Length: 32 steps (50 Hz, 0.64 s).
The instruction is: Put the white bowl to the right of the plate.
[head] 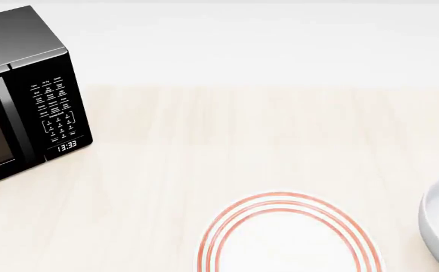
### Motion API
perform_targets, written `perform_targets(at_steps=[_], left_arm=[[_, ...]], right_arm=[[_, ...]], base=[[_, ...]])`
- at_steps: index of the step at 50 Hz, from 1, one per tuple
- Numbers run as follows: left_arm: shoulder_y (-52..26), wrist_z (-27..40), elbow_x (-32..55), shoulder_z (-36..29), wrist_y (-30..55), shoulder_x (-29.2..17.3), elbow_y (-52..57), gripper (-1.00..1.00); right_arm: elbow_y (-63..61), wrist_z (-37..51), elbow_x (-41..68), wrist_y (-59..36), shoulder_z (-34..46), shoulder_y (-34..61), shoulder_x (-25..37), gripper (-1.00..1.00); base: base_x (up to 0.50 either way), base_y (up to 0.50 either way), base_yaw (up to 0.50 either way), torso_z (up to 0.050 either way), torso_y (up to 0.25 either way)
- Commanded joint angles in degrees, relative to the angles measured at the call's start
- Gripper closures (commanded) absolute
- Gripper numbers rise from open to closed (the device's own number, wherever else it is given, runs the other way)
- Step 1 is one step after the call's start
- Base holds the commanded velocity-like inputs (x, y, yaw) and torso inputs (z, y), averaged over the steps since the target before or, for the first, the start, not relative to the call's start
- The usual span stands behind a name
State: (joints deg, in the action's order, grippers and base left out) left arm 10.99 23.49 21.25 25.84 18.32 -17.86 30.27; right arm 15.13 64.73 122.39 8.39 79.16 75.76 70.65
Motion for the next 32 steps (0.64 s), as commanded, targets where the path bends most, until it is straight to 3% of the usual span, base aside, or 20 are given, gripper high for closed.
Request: perform_targets(at_steps=[1, 18, 30, 32], left_arm=[[1.00, -0.20, -0.34, -0.72, -0.64, 0.08, 1.38, -1.00], [3.40, -2.31, -3.29, -7.76, -1.93, 0.02, 5.39, -1.00], [4.03, -4.43, -5.06, -15.90, -1.45, -0.29, 11.33, -1.00], [4.28, -4.81, -9.12, -20.49, -2.02, -0.59, 11.21, -1.00]], right_arm=[[-24.43, 13.54, -17.26, 8.13, -1.34, 5.35, 8.47, -1.00], [-46.76, 20.20, -29.62, 6.16, -1.61, 6.34, 10.91, -1.00], [-56.05, 24.63, -42.20, 6.75, 2.32, 0.66, 6.50, -1.00], [-57.24, 25.06, -45.28, 7.32, 2.80, -1.55, 5.43, -1.00]], base=[[0.00, 0.00, 0.00, 0.000, 0.000], [0.00, 0.00, 0.00, 0.000, 0.000], [0.00, 0.00, 0.00, 0.000, 0.000], [0.00, 0.00, 0.00, 0.000, 0.000]])
